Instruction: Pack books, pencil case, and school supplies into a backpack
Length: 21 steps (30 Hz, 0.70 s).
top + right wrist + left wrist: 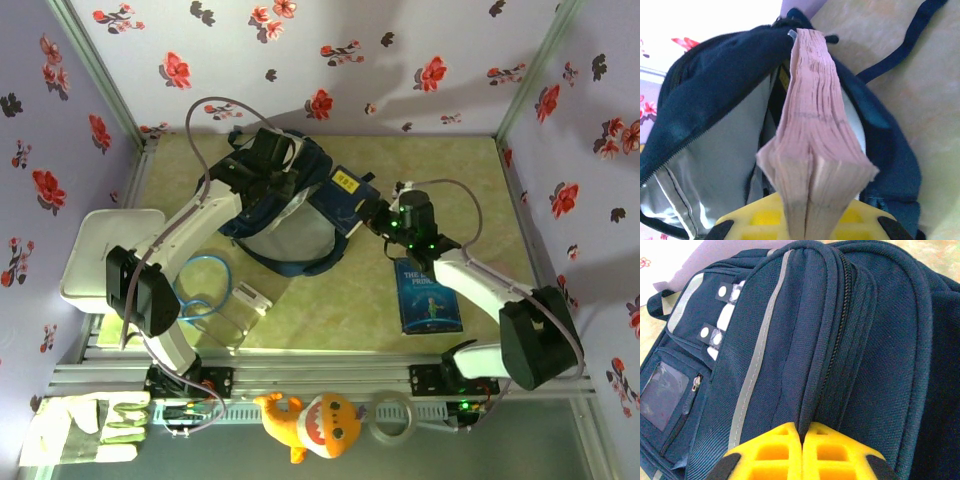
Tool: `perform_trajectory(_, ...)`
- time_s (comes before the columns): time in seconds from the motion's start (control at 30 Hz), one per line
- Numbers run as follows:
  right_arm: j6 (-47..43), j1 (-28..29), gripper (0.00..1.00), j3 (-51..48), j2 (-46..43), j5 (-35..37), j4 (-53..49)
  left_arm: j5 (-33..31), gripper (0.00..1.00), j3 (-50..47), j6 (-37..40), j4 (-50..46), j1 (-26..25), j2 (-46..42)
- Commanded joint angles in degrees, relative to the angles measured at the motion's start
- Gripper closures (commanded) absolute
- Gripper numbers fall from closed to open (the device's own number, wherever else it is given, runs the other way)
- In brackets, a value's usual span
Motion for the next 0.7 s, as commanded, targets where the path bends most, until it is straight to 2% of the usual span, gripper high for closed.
perform_trajectory(0.0,2.64,2.67,0.97,0.42,3.12,-1.36,7.80,2.01,1.00,1.45,-1.74,7.87,-0.29,-2.98)
perform_trajectory(0.2,6.55,7.34,0.97,6.50,12.23,-1.44,14.60,5.02,1.00,1.89,-2.62,7.35,-0.33,-4.68)
perform_trajectory(0.43,11.16,8.37,0.97,12.25,23.31,0.61,21.58,5.38,1.00,1.68,-3.75,7.36,-0.20,-6.46)
perform_trajectory(0.53,13.75,8.46,0.97,14.00,27.25,2.50,22.04,5.95,1.00,1.43,-4.41,7.07,-0.11,-6.76)
perform_trajectory(0.67,15.54,8.77,0.97,17.06,31.32,6.98,16.81,7.11,1.00,1.40,-5.17,6.98,-0.02,-6.56)
